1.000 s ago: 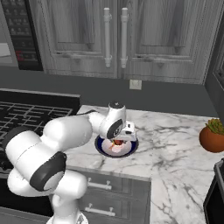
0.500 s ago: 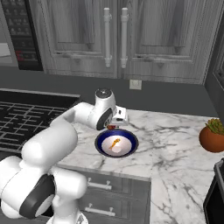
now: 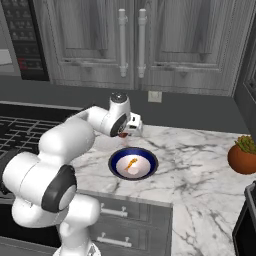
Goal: Remove the apple from the bowl and place it on the small plate. Then place the bowl with only the shrimp in the microwave, close the door, and press the start button to microwave the shrimp.
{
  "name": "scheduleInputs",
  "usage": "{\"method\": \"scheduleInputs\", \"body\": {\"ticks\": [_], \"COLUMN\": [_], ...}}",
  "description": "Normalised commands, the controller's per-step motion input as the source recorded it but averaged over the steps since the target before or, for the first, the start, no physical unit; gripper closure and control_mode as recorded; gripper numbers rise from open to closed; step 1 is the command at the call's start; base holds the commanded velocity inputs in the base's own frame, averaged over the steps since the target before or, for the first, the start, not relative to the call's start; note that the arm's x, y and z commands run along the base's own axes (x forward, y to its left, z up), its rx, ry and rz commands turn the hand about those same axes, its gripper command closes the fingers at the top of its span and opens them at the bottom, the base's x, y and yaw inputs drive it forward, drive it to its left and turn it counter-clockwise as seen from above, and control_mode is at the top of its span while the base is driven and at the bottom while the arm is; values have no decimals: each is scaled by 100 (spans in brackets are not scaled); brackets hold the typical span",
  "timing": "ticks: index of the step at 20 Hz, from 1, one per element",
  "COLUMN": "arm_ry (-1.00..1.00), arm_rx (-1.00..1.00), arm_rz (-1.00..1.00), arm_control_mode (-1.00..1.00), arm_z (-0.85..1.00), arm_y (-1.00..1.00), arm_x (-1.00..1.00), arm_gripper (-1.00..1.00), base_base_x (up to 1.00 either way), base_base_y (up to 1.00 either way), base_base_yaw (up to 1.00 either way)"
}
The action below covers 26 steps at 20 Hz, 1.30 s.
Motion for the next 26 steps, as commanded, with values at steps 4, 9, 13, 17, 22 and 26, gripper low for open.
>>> {"method": "scheduleInputs", "body": {"ticks": [4, 9, 13, 17, 22, 26], "arm_ry": [5, 16, 21, 20, 8, 4], "arm_rx": [0, -6, -10, -7, -1, 0], "arm_rz": [0, 0, 0, 0, 0, 0], "arm_control_mode": [-100, -100, -100, -100, -100, -100], "arm_z": [-29, -45, -61, -47, -23, -32], "arm_y": [31, 62, 56, 46, 16, 0], "arm_x": [51, 46, 28, 28, 20, 17], "arm_gripper": [100, 100, 100, 100, 100, 100], "base_base_x": [0, 0, 0, 0, 0, 0], "base_base_y": [0, 0, 0, 0, 0, 0], "base_base_yaw": [0, 0, 0, 0, 0, 0]}}
